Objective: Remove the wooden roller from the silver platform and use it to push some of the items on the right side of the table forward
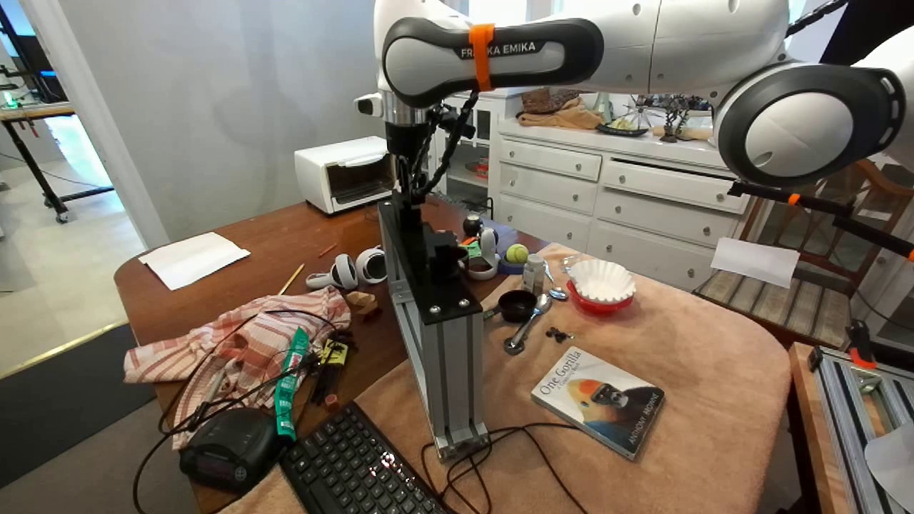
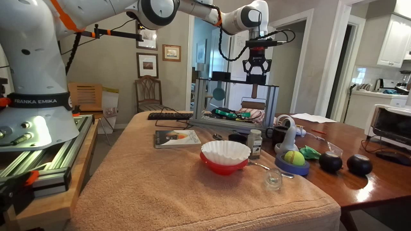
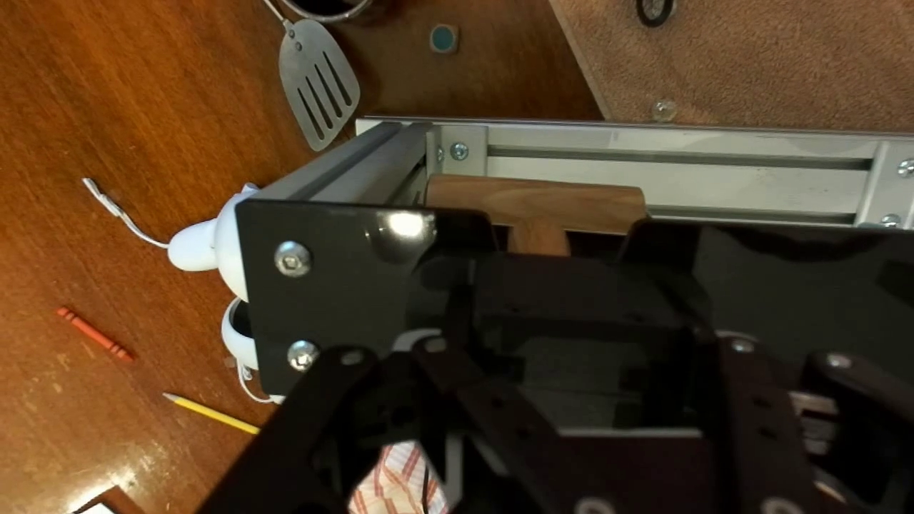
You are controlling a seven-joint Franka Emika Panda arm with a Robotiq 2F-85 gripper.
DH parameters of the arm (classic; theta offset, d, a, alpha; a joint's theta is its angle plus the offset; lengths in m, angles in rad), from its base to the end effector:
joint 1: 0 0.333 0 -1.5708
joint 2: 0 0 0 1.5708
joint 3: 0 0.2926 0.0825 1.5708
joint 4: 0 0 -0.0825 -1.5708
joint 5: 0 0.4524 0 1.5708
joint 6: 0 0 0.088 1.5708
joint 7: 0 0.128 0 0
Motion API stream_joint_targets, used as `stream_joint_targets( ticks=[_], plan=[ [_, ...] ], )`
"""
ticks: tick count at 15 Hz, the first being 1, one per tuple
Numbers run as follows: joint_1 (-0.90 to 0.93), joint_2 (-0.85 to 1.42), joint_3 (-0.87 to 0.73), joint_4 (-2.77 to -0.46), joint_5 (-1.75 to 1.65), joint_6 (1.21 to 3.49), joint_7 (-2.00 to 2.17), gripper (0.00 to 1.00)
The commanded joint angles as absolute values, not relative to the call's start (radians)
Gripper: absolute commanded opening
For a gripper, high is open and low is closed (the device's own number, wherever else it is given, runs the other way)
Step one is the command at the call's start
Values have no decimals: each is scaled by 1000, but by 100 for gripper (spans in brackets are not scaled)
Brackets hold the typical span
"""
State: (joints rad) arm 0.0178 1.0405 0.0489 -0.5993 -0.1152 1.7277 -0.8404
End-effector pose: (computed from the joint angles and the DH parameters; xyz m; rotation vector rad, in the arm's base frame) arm 0.8499 0.0228 0.3418 2.7408 1.3139 0.0814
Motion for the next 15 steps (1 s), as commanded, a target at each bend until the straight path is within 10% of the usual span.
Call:
stream_joint_targets(
  ticks=[1,15],
  plan=[
    [11,1055,41,-571,-116,1686,-833,37],
    [-108,1009,-43,-532,-163,1524,-840,37]
  ],
)
